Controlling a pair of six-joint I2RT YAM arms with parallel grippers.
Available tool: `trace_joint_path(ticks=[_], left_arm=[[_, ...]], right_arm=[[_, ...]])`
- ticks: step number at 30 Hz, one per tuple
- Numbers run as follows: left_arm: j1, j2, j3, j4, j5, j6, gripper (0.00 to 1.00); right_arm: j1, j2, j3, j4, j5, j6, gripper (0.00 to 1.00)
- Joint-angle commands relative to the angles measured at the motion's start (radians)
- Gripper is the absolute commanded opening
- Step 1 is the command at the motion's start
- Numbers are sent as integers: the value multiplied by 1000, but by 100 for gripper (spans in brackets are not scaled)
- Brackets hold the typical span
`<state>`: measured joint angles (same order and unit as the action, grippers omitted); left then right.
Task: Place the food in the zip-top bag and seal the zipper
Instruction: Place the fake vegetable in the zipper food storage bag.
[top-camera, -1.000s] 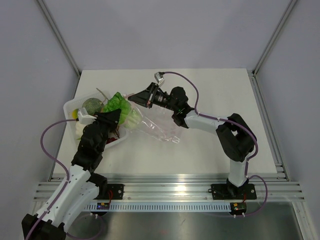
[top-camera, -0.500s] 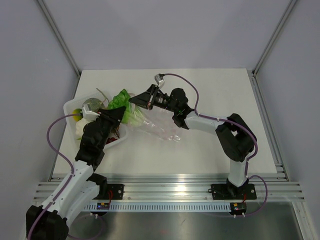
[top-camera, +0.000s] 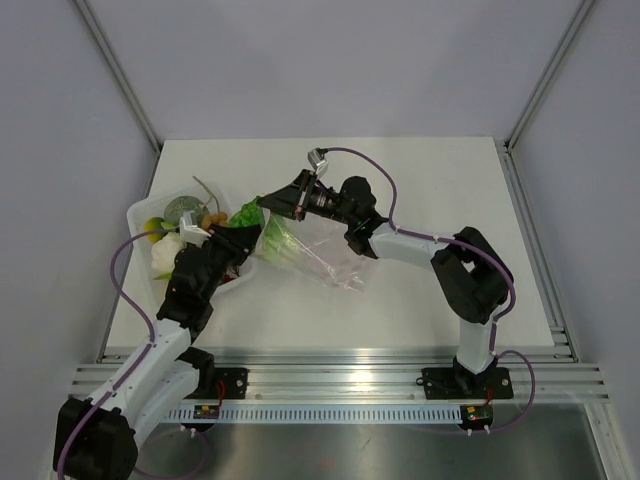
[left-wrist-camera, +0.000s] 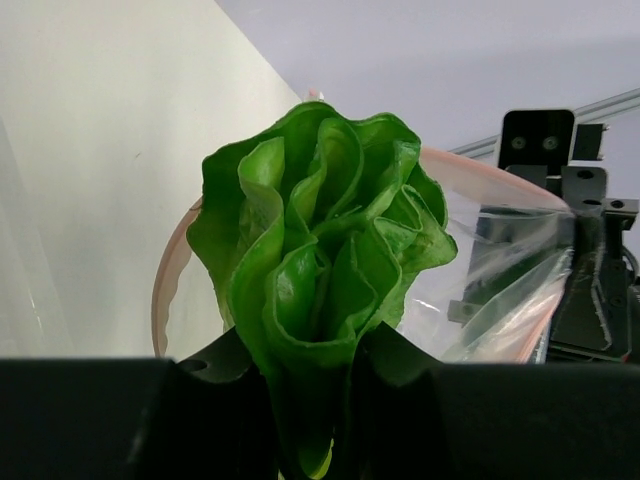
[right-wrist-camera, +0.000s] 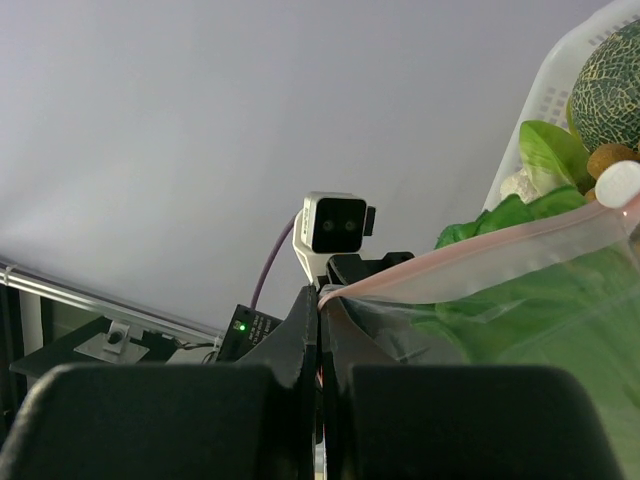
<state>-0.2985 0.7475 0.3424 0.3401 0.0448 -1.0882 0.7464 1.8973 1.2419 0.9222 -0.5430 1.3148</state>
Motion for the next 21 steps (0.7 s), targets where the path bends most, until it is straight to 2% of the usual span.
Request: trace_joint_path(ticks=[1,4,9,11,12,14,16,19,21], left_arm=[[2,33,39,8,75,22,0],[2,39,86,-61,75,40,0],[1,19,98,-58,67,37,0],[2,32,130,-70,96,89,14],[2,41,142,-88,107,106,31],[2,52,170,-107,127,140,40],[2,56,194,-127,139,171,57],[2,58,224,-177,139,209,73],[2,53,250,-216,135,243,78]], right_arm=[[14,-17,34,76,-5,8,0],[13,-20,36,73,-3,3,0],[14,-23,39,72,-3,-2,0],[14,-21,40,79,-6,3,0],[13,-21,42,79,-6,3,0],[14,-14,44,87,-9,8,0],[13,-9,47,98,-11,9,0],[13,-6,48,106,-15,12,0],[13,-4,51,109,-18,15,0]])
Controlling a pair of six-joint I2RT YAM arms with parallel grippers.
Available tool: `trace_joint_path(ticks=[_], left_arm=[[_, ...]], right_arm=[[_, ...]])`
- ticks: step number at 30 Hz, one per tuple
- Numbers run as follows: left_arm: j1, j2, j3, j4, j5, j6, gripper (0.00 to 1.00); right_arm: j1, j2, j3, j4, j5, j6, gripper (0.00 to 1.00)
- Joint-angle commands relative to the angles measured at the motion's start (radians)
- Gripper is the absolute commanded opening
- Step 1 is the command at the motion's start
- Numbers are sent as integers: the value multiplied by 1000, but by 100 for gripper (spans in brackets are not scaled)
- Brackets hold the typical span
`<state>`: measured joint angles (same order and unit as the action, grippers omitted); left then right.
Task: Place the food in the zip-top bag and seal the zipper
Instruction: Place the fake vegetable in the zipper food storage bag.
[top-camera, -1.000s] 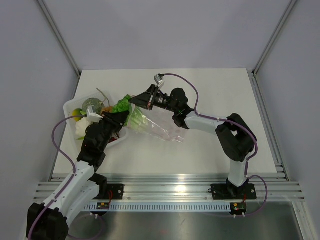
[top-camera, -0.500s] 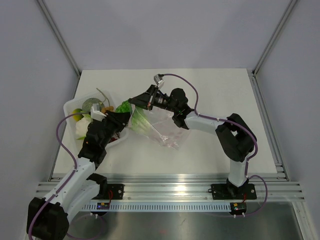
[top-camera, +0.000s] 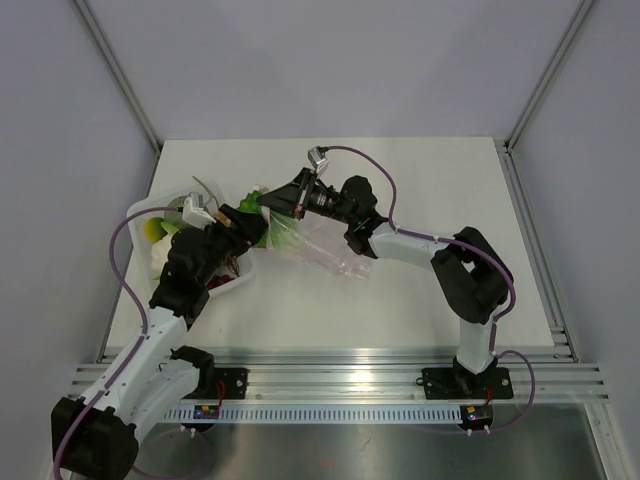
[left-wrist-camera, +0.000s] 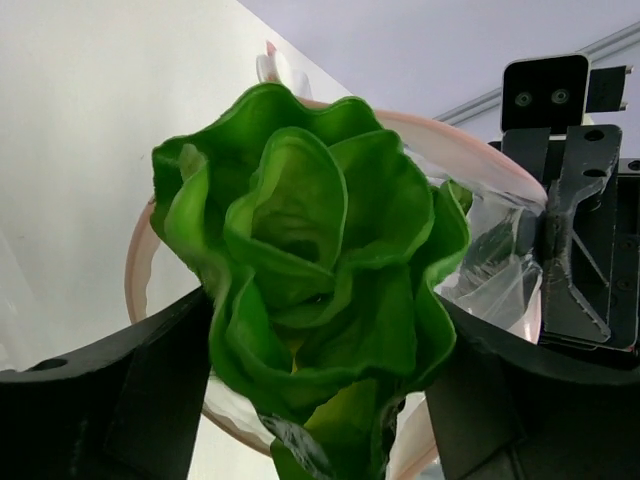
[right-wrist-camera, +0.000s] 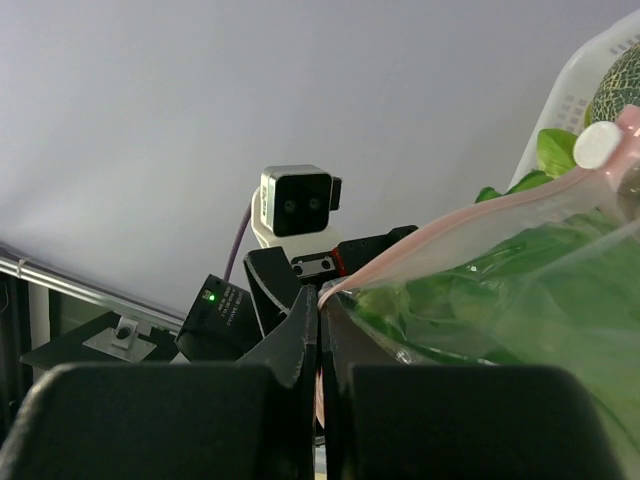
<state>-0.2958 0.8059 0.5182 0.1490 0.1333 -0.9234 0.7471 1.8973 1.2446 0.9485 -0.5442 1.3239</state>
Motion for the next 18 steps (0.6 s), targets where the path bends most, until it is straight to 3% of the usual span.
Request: trace_joint_path(ticks=[1,7,18], left_arm=[[0,-7,80,-35,42,93,82],[0,-22,132,-132,17,173,99],[0,-109,256,-327,-75,331,99]], right_arm=[[14,0,53,88,-20,8,0],[14,23,84,119,-37,26,0],[14,94,130,225,-46,121,0]])
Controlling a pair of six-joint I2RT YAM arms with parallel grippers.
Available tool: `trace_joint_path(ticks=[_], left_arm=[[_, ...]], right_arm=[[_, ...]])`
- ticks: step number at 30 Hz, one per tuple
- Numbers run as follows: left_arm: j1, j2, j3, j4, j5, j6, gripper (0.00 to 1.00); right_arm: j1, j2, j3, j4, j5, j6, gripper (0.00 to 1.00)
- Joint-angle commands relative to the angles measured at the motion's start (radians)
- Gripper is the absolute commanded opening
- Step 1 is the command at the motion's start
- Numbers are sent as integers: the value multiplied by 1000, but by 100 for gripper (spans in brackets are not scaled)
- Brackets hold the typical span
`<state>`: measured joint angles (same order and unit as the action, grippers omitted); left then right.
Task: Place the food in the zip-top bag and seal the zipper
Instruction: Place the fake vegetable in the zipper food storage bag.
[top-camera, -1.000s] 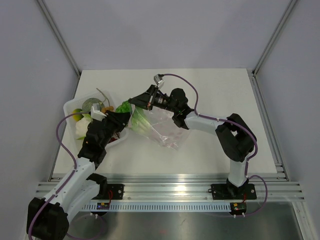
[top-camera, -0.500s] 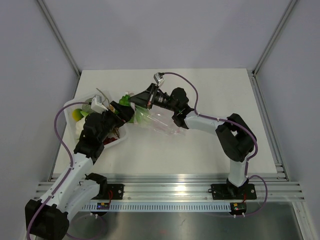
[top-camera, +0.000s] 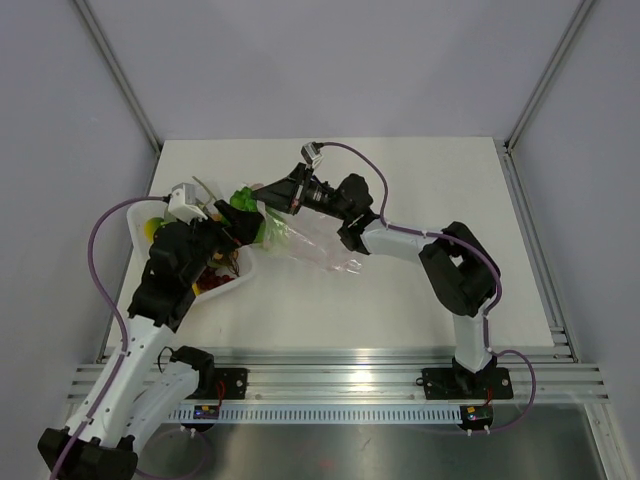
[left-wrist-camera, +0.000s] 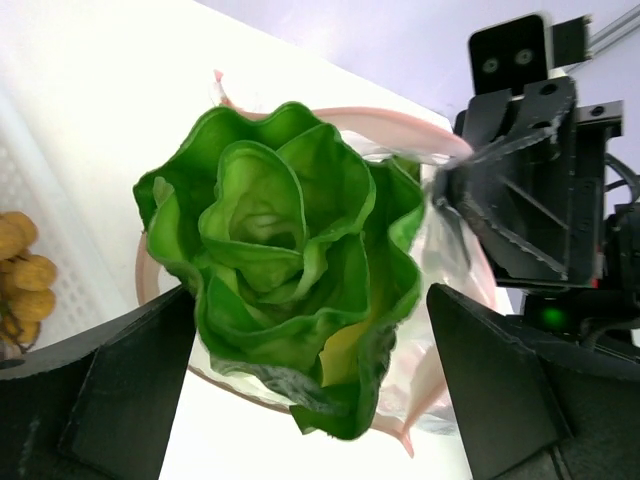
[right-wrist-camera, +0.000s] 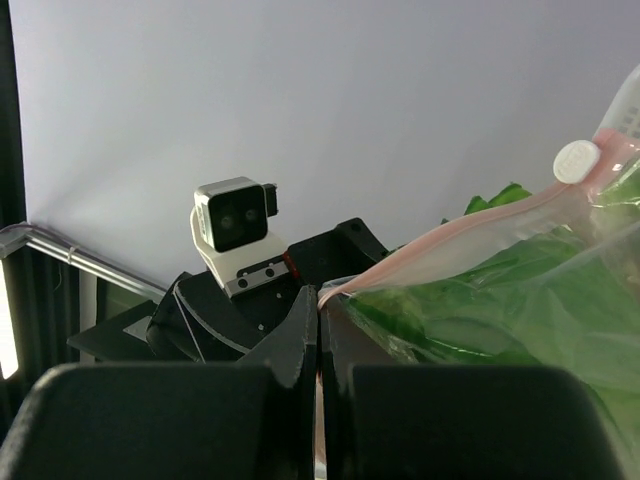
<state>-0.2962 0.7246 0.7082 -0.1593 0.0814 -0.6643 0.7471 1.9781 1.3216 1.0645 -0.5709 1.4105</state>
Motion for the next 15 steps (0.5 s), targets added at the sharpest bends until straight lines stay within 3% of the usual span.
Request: trace_joint_path(ticks=[1,15], left_arm=[[2,-28,73,-25,-25,86,99],[2,-8,140,-124,-28,160,99]], right_arm=[[12,16,54,120,-21,38,0],[12,31,53,172,-21,81,0]])
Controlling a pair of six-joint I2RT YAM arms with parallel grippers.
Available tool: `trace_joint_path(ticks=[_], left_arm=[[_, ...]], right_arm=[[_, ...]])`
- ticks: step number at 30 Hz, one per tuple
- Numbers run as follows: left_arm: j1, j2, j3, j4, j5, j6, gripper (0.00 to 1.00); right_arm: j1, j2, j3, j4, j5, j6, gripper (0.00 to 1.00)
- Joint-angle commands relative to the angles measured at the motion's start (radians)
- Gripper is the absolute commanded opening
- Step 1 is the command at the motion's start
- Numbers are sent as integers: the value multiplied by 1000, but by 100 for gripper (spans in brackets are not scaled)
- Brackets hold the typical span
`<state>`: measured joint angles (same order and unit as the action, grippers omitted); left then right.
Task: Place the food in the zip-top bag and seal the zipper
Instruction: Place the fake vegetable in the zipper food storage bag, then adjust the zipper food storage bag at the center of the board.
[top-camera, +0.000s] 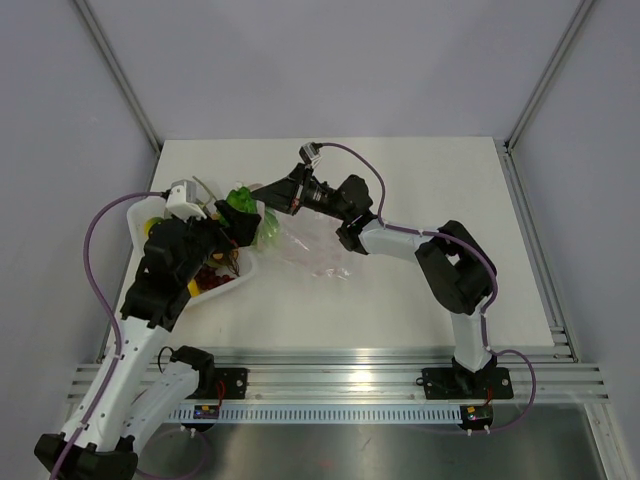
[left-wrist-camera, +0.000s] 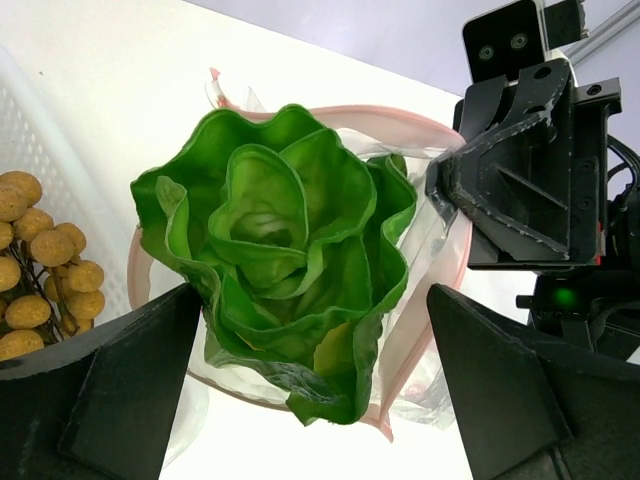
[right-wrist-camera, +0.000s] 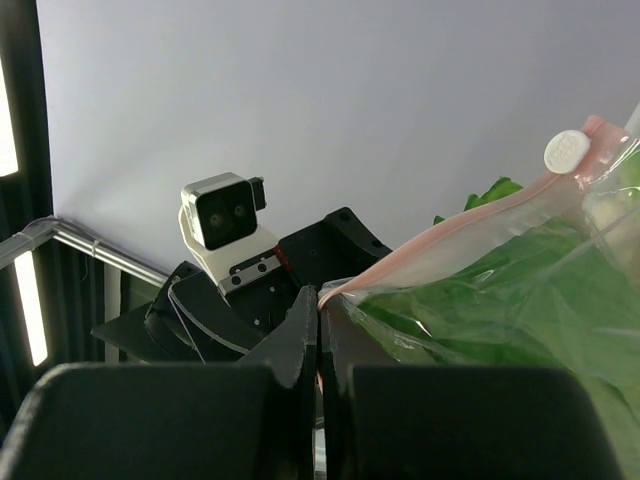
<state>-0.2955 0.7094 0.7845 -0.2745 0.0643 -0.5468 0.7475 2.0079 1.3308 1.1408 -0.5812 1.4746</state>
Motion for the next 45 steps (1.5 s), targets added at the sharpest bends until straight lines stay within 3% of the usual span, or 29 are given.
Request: trace_joint_path(ticks=[1,18,25,30,34,39,43,45], left_arm=[[1,12,82,-20,-21,50,99],[1,-1,179,-121,-175,116,99],[9,-27,216,-207,-380,61,99],[47,-56,210,-253,-439,27,99],[104,-18,216,-298,-356,-19,99],[269,56,214,-347,-166,-105,97],[366,136,171,-318,96,-189,96],[415,156,115,-284,214,-231,88]], right_arm=[[12,2,44,99,-9,18,0],[13,2,47,108,-16,27,0],[12,2,45,108,-17,30,0],[13,0,47,111,-20,33,0],[12,-3,45,116,-23,35,0],[10,-18,27,117,-28,33,0],[7,-38,8,119,-34,27,0],[6,-40,5,122,-35,27,0]])
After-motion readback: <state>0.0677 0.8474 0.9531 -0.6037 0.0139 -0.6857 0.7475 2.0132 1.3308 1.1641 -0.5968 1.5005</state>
